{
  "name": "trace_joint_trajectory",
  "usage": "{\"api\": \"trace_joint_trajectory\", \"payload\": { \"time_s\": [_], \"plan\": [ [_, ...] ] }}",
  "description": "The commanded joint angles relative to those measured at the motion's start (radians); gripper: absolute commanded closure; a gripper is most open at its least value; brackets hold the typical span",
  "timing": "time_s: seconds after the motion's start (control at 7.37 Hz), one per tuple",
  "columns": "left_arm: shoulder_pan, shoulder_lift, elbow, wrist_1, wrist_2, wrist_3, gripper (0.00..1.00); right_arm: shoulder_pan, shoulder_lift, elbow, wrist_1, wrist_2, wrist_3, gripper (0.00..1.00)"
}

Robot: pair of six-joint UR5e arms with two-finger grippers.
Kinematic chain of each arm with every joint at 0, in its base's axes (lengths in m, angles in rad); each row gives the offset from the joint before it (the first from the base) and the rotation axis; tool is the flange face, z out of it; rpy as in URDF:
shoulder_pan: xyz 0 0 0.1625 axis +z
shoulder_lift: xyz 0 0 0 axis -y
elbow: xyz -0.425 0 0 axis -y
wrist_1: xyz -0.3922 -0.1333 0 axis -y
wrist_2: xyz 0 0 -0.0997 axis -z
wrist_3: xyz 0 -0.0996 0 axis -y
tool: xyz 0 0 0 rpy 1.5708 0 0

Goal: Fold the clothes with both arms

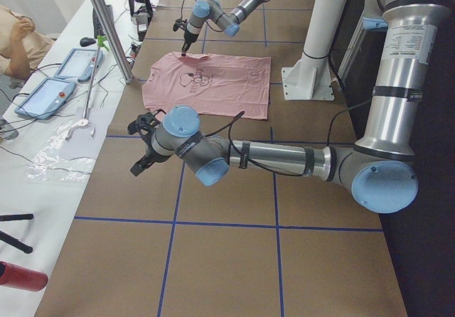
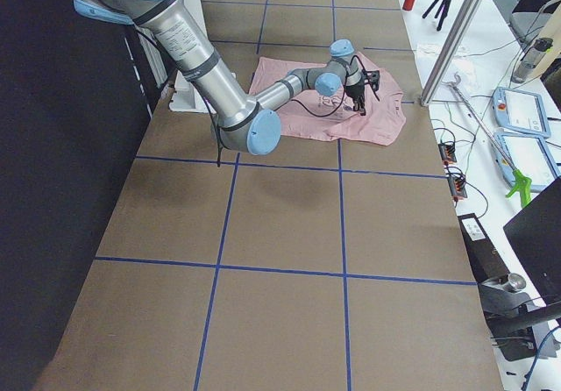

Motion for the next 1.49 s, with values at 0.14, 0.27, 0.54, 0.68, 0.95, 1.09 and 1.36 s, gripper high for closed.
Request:
{"api": "trace_joint_trajectory", "payload": {
  "time_s": [0.14,0.27,0.54,0.68,0.95,1.09,1.36],
  "plan": [
    [0.005,-0.002,0.005,0.003,0.002,-0.003,0.0,-0.01,0.029,-0.007,-0.003,-0.016,-0.077,0.0],
    [0.035,-0.002,0.005,0.003,0.003,-0.014,0.0,0.023,0.028,0.001,-0.006,0.045,-0.124,0.0],
    [0.118,-0.015,-0.002,-0.003,0.008,-0.218,0.0,0.164,-0.056,0.112,-0.014,0.306,-0.256,0.0],
    [0.152,-0.034,0.001,-0.011,0.011,-0.289,0.0,0.269,-0.128,0.18,-0.049,0.449,-0.36,0.0],
    [0.275,-0.121,0.014,-0.006,0.032,-0.51,0.18,0.438,-0.289,0.309,-0.12,0.606,-0.68,0.0],
    [0.328,-0.149,0.013,-0.008,0.113,-0.631,0.27,0.511,-0.353,0.308,-0.112,0.708,-0.8,0.0],
    [0.432,-0.225,0.065,-0.003,0.225,-0.774,0.32,0.611,-0.472,0.32,-0.104,0.794,-1.007,0.0]
  ]
}}
